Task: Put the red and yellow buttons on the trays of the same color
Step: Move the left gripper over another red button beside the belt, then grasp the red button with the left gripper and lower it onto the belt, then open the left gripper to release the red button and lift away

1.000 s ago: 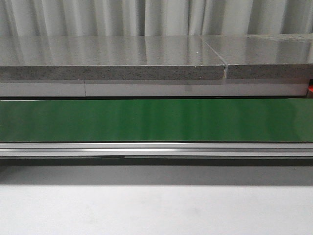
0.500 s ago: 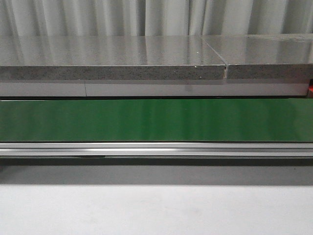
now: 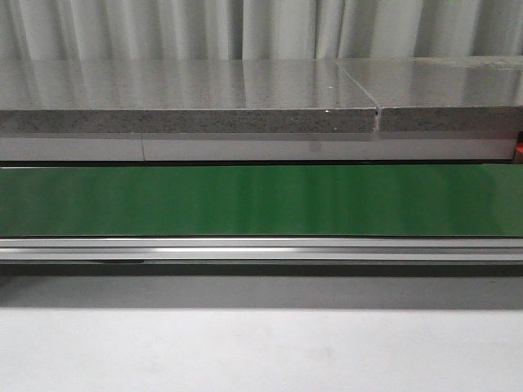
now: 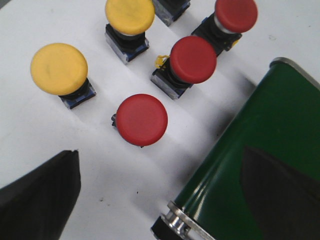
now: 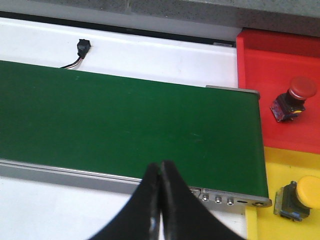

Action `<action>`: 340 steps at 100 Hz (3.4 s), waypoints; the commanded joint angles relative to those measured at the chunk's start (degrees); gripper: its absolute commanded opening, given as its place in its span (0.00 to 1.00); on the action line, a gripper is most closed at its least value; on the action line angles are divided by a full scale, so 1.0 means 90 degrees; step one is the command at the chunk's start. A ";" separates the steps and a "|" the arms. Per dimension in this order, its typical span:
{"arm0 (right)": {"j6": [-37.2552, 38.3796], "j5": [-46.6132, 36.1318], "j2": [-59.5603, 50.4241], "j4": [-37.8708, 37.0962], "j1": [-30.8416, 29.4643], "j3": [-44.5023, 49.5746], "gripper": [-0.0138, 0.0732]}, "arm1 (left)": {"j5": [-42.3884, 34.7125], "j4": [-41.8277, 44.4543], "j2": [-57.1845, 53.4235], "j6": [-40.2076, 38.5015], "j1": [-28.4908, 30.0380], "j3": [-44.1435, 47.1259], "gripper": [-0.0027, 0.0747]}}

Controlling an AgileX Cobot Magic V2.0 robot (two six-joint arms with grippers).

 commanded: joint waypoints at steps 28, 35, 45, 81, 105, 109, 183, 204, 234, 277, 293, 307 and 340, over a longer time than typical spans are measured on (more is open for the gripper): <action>-0.0068 -0.0455 -0.0015 0.0026 0.0001 -0.0155 0.08 | -0.0394 -0.0189 0.1060 -0.0075 0.0087 -0.0755 0.86; -0.0068 -0.0455 -0.0015 0.0026 0.0001 -0.0155 0.08 | -0.0359 -0.0218 0.1251 -0.0075 0.0087 -0.0854 0.86; -0.0068 -0.0455 -0.0015 0.0026 0.0001 -0.0155 0.08 | -0.0345 -0.0261 0.1492 -0.0075 0.0087 -0.0937 0.86; -0.0068 -0.0455 -0.0015 0.0026 0.0001 -0.0155 0.08 | -0.0346 -0.0261 0.1868 -0.0075 0.0087 -0.0973 0.72; -0.0068 -0.0455 -0.0015 0.0026 0.0001 -0.0155 0.08 | -0.0358 -0.0261 0.1868 -0.0031 0.0087 -0.0988 0.22; -0.0068 -0.0455 -0.0015 0.0026 0.0001 -0.0155 0.08 | -0.0358 -0.0261 0.1856 -0.0031 0.0087 -0.0988 0.14; -0.0068 -0.0455 -0.0015 0.0026 0.0001 -0.0155 0.08 | 0.1209 -0.0405 0.0275 0.0891 -0.1114 -0.1806 0.01; -0.0068 -0.0455 -0.0015 0.0026 0.0001 -0.0155 0.08 | 0.1304 -0.0405 0.0365 0.0942 -0.1595 -0.1803 0.01; -0.0068 -0.0455 -0.0015 0.0026 0.0001 -0.0155 0.08 | 0.1333 -0.0506 0.0827 0.1003 -0.1655 -0.1803 0.01; -0.0068 -0.0455 -0.0015 0.0026 0.0001 -0.0155 0.08 | 0.1479 -0.0557 0.0918 0.1224 -0.1655 -0.1803 0.09; -0.0068 -0.0455 -0.0015 0.0026 0.0001 -0.0155 0.08 | 0.1510 -0.0569 0.0918 0.1339 -0.1655 -0.1803 0.35; -0.0068 -0.0455 -0.0015 0.0026 0.0001 -0.0155 0.08 | 0.1495 -0.0586 0.0918 0.1532 -0.1655 -0.1803 0.71; -0.0068 -0.0455 -0.0015 0.0026 0.0001 -0.0155 0.08 | 0.1481 -0.0630 0.0918 0.1780 -0.1655 -0.2201 0.86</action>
